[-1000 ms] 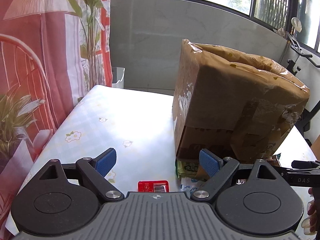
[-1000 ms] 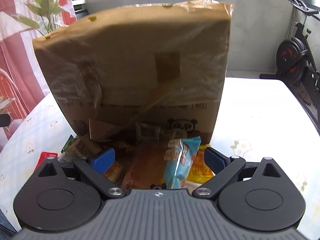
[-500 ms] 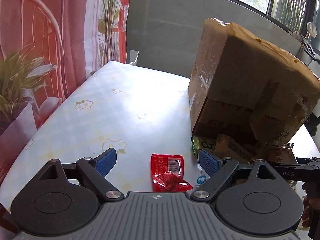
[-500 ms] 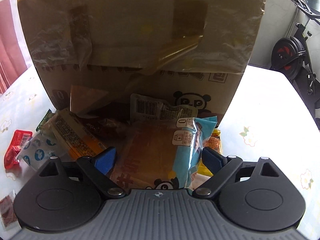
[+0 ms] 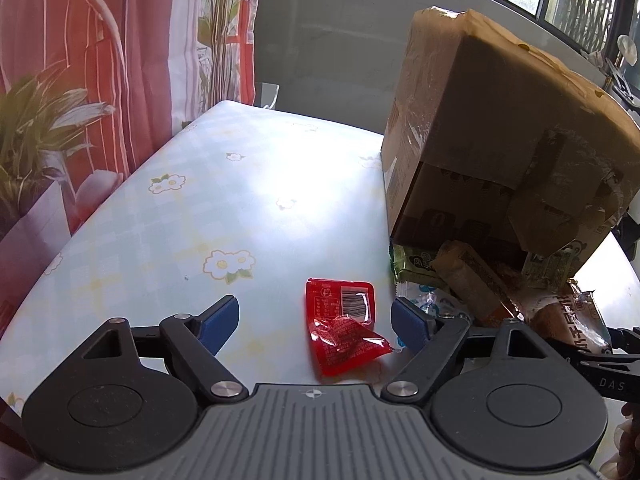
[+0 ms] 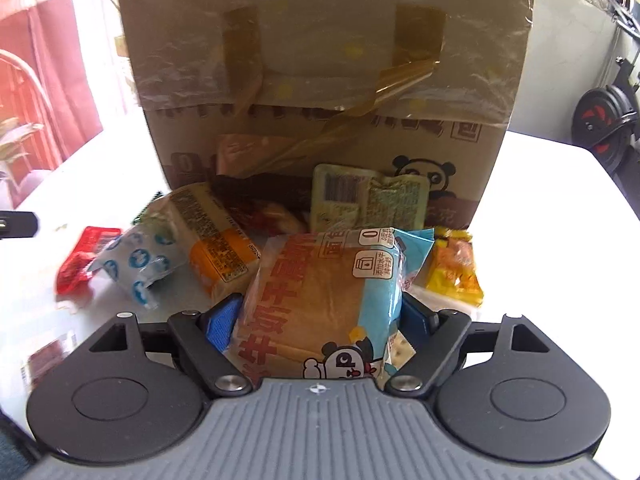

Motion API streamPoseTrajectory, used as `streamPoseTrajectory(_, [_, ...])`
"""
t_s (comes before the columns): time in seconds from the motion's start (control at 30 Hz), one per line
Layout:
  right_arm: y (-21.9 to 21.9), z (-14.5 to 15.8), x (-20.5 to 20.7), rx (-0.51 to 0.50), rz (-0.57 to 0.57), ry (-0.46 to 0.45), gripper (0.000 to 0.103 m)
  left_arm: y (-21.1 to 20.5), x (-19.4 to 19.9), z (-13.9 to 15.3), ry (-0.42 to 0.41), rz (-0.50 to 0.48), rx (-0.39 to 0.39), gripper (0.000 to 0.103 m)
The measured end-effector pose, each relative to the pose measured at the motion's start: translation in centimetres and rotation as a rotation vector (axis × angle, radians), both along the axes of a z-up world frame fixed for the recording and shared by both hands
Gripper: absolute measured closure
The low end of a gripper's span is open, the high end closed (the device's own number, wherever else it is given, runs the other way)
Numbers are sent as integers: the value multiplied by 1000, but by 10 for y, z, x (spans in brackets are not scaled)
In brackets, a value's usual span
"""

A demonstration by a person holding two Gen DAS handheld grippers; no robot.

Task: Organize snacks
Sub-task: 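Grasp the bread pack with the right tool while the left tool grasps the red candy packet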

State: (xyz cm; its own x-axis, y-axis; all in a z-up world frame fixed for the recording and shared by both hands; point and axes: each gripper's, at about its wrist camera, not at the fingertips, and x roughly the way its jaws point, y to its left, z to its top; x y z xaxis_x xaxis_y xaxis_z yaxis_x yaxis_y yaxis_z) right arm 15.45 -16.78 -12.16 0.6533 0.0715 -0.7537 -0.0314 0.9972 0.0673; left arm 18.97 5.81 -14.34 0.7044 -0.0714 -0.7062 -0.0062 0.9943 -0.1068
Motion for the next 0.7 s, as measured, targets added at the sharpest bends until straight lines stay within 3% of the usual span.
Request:
streamPoseTrajectory(0.27, [1,1,0,56,15,1,21,-6,1,-11,27,-43,7,25])
streamPoseTrajectory(0.3, [1,1,0,61,15,0,21,-8,2,-14,30,-56,9,27])
streamPoseTrajectory(0.4, [0,-2,1,72,18,2,21,-15,10,-23,48,-104,33,47])
streamPoseTrajectory(0.43, [0,-3,2,77,20,4,21,-16,13,-25,59,-104,38,48])
streamPoseTrajectory(0.57, [0,-7,1,94,21,14,21,-12,24,-32,83,-87,-9,48])
streamPoseTrajectory(0.7, [-1,-8,1,107,19,12,21,-12,37,-40,100,-75,1,46])
